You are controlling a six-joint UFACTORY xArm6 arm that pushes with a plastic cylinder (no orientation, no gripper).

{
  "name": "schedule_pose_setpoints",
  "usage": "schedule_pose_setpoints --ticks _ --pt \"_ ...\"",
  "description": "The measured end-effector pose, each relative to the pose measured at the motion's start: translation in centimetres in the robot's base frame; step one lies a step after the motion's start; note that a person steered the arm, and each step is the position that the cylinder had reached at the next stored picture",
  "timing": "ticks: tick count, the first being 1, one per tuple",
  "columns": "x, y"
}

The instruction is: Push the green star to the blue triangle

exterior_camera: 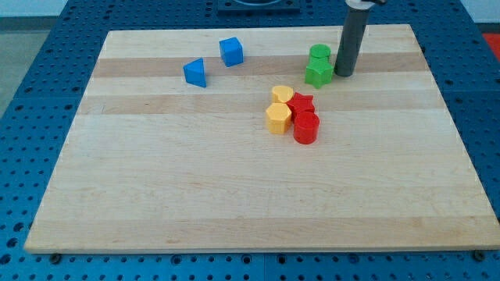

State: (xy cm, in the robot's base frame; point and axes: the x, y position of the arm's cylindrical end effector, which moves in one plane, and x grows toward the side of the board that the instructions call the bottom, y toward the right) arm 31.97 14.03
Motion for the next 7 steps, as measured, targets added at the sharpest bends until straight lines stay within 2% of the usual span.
schedule_pose_setpoints --ticks 7 --pt "2.7 -11.1"
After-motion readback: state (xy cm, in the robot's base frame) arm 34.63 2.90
